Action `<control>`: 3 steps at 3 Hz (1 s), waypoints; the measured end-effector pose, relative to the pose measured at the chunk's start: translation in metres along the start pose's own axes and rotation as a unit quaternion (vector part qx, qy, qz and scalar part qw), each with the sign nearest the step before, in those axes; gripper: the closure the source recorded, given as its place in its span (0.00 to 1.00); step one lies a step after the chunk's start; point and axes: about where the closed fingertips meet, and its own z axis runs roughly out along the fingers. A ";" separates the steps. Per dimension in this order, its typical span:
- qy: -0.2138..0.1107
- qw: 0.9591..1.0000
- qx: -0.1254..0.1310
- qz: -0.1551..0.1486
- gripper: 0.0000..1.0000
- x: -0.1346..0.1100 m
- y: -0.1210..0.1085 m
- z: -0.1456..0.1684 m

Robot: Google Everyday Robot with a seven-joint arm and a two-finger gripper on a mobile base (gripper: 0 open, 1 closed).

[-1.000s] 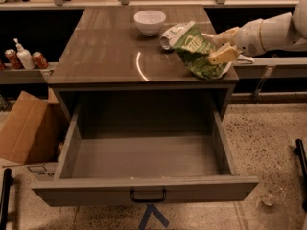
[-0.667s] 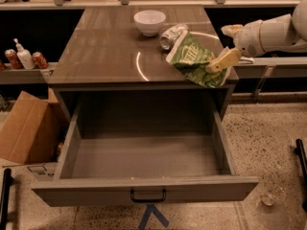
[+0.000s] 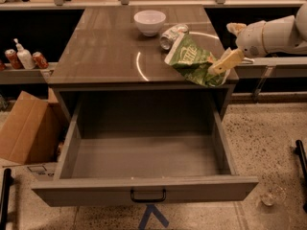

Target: Pick green jalapeno chip bag from top drawer and place on counter

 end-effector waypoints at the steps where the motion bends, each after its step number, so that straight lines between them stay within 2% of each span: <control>1: -0.011 1.000 0.006 -0.004 0.00 -0.004 0.000 -0.008; 3: -0.067 0.996 0.036 -0.038 0.00 -0.031 0.006 -0.052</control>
Offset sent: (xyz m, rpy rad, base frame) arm -0.0385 -0.0178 0.0653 0.0883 -0.1961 0.0302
